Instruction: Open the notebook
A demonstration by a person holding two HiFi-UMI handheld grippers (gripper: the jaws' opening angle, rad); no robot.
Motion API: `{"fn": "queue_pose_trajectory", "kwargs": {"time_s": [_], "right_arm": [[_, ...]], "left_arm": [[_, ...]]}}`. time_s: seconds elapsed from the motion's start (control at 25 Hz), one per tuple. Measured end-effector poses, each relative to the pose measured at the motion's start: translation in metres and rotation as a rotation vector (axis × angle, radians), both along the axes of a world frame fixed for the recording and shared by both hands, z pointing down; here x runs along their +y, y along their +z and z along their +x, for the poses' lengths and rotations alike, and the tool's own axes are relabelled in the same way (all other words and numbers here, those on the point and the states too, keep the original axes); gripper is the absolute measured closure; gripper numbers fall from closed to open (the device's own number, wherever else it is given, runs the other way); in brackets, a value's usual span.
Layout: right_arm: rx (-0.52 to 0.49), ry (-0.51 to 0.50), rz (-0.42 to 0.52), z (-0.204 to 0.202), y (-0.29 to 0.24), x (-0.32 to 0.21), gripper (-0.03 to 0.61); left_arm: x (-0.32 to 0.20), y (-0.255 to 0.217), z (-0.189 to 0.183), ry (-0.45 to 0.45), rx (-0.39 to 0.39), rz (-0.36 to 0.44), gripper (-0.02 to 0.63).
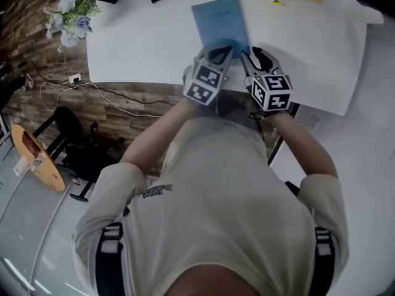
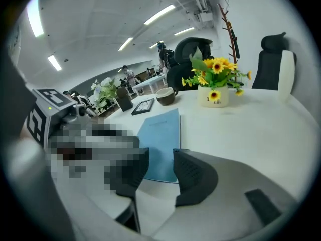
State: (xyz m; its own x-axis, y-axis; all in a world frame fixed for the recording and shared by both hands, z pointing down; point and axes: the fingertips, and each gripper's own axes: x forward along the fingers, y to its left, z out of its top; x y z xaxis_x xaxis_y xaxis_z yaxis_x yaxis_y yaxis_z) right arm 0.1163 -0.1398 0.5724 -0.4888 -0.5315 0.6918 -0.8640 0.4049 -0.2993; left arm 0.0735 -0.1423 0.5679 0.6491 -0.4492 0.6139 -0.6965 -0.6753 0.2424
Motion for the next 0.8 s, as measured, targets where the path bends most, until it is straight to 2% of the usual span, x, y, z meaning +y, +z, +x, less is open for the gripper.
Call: {"fn": "queue_pose_trajectory", "kwargs": {"time_s": [0.28,0.4,0.6,0.8], "right_arm": [[-0.011,0.036,-0.079,0.002,0.035,0.000,0.422],[-0.037,0.027,-0.116,0.001,0.043,0.001,0.385],[-0.069,0.012,-0.178,-0.004,0.060,0.006,0.387],[-0.052,0.023,-0.175,0.005,0.056,0.008,0.459]], "left_arm": [[0.007,0.042,0.003,0.038,-0.056,-0.078,0.612],[0.008,0.053,0.003,0.046,-0.073,-0.105,0.612],[0.006,0.062,0.003,0.051,-0.120,-0.095,0.612],[0.008,0.056,0.005,0.029,-0.118,-0.081,0.612]]}}
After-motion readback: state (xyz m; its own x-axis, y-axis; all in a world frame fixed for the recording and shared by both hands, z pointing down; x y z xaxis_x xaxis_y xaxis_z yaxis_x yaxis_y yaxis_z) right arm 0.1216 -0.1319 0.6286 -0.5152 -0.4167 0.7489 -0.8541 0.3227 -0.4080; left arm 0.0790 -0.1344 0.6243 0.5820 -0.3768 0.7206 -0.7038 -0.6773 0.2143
